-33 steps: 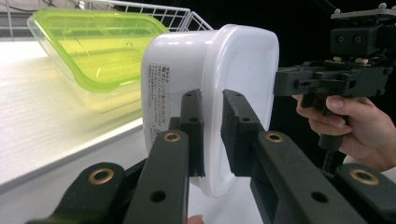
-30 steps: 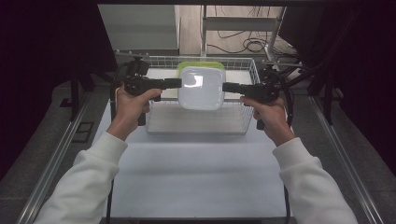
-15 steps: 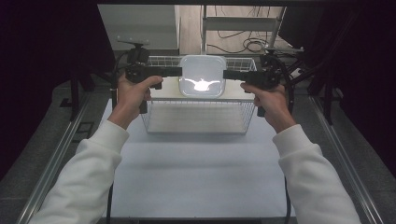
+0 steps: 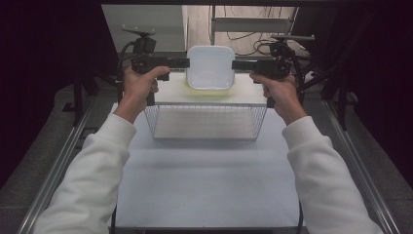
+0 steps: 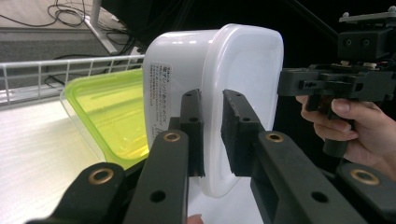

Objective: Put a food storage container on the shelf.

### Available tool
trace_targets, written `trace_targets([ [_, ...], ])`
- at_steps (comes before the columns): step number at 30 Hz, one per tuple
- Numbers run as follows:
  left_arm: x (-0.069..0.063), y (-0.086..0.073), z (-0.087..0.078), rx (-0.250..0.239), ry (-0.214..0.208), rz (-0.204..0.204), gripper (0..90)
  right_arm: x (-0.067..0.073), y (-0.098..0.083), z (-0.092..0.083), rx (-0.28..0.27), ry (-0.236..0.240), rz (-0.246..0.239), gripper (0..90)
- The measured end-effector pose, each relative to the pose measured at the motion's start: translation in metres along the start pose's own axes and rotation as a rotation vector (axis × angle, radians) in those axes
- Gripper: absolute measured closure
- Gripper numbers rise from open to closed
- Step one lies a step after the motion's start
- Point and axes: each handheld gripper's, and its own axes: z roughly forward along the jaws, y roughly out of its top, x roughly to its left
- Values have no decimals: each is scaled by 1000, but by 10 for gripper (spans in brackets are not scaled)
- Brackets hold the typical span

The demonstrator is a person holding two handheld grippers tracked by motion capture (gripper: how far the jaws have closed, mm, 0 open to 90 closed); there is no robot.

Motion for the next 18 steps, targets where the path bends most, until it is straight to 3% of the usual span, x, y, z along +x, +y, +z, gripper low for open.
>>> trace_targets([
  [9,19,14,16,16,6,-56,792,-18,16,15,17,-17,35,784],
  [15,35,15,25,34,-7,-113,792,-29,20,26,30,-38,59,782],
  [18,40,16,27,27,-27,-140,793,-35,21,28,24,-25,94,781],
])
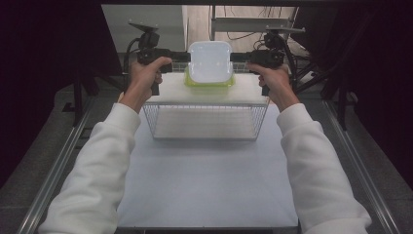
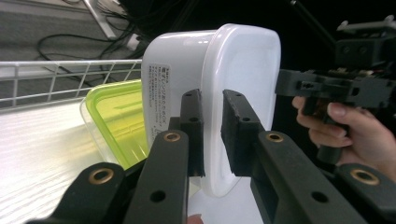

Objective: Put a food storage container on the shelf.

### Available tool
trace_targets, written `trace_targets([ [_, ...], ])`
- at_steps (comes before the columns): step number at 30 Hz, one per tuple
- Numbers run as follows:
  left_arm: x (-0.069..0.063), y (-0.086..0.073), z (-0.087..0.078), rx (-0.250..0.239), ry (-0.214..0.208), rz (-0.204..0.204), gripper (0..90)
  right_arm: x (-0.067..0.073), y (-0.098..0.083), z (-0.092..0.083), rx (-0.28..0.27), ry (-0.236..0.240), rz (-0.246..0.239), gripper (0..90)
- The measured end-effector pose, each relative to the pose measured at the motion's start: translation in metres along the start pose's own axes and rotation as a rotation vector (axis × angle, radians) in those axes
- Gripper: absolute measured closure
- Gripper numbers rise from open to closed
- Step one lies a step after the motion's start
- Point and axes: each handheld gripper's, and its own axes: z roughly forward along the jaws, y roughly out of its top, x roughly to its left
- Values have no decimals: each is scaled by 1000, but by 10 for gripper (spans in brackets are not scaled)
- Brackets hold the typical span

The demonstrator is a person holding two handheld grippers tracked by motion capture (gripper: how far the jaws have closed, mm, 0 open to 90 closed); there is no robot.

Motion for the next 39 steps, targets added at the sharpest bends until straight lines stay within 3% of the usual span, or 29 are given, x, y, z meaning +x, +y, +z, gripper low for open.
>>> trace_targets([
  [6,5,4,3,-8,-13,-43,793,-4,5,2,19,2,59,779],
  [11,15,8,7,-7,-30,-101,790,-6,10,7,27,-17,106,769],
  [15,24,13,13,-8,-46,-163,787,-14,13,11,24,-16,167,764],
  [22,36,18,20,-8,-62,-236,779,-25,19,19,33,-15,259,751],
  [27,39,21,25,15,-27,-249,758,-33,20,25,54,-19,305,732],
  [30,41,20,26,7,-41,-256,760,-37,20,26,50,-3,326,731],
  [36,40,19,26,-7,-36,-232,753,-37,19,26,44,2,321,724],
  [39,38,18,24,-22,-35,-202,682,-34,19,25,25,-19,273,664],
])
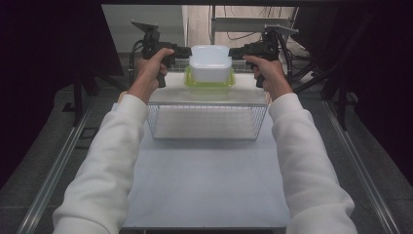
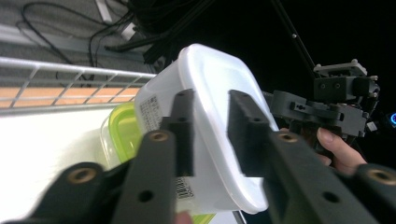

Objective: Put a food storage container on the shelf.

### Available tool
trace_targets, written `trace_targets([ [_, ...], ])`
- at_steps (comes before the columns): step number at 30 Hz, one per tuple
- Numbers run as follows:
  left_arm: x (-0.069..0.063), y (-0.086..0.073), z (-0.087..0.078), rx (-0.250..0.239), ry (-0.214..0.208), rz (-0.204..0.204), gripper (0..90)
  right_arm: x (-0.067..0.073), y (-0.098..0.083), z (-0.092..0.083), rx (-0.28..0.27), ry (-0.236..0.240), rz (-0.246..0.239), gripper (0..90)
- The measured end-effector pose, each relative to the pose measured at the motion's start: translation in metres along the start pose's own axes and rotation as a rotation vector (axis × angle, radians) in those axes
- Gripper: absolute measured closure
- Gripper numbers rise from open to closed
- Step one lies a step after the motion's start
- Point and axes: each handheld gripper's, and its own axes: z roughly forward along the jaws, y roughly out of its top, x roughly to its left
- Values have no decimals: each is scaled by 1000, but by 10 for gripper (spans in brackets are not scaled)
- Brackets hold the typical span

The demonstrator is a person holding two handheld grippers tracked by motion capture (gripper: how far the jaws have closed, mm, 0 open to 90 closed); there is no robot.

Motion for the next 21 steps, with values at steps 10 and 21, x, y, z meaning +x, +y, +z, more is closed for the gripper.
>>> trace_targets([
  [10,-14,-14,-26,-64,80,194,423,6,-8,-25,-69,18,-164,498],
  [21,-21,-48,-60,-54,124,331,350,17,-38,-57,-68,-14,-341,416],
])
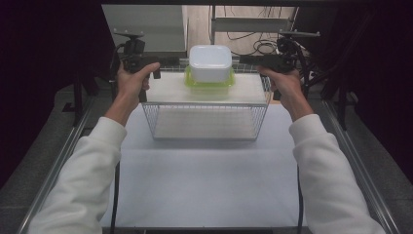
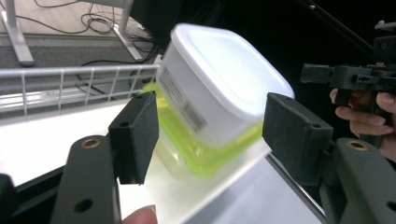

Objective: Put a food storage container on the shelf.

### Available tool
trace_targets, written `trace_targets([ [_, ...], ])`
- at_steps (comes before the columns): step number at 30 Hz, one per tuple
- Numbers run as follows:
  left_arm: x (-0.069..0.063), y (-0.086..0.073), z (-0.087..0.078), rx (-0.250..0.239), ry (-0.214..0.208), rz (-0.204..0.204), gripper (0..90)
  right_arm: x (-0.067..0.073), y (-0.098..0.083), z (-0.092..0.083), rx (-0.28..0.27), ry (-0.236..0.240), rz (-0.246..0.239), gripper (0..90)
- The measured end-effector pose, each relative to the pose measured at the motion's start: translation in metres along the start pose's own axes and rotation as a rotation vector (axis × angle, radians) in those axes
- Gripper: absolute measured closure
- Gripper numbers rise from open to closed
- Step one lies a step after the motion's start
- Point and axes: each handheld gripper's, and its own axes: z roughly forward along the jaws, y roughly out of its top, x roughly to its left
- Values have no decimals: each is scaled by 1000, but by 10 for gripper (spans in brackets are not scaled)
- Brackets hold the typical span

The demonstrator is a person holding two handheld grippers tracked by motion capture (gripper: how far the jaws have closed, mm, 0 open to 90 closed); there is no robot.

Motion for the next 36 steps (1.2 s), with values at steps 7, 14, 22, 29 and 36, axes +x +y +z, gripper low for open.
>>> trace_targets([
  [7,-17,-31,-25,26,31,81,322,16,-21,-24,17,-5,-86,366],
  [14,-28,-70,-47,35,31,126,272,24,-59,-49,19,-8,-142,333],
  [22,-24,-137,-62,57,52,89,255,28,-114,-79,3,-6,-191,295],
  [29,-22,-188,-66,111,114,133,253,24,-172,-102,32,-40,-235,267],
  [36,-13,-234,-67,153,106,94,253,6,-224,-107,58,-46,-170,240],
])
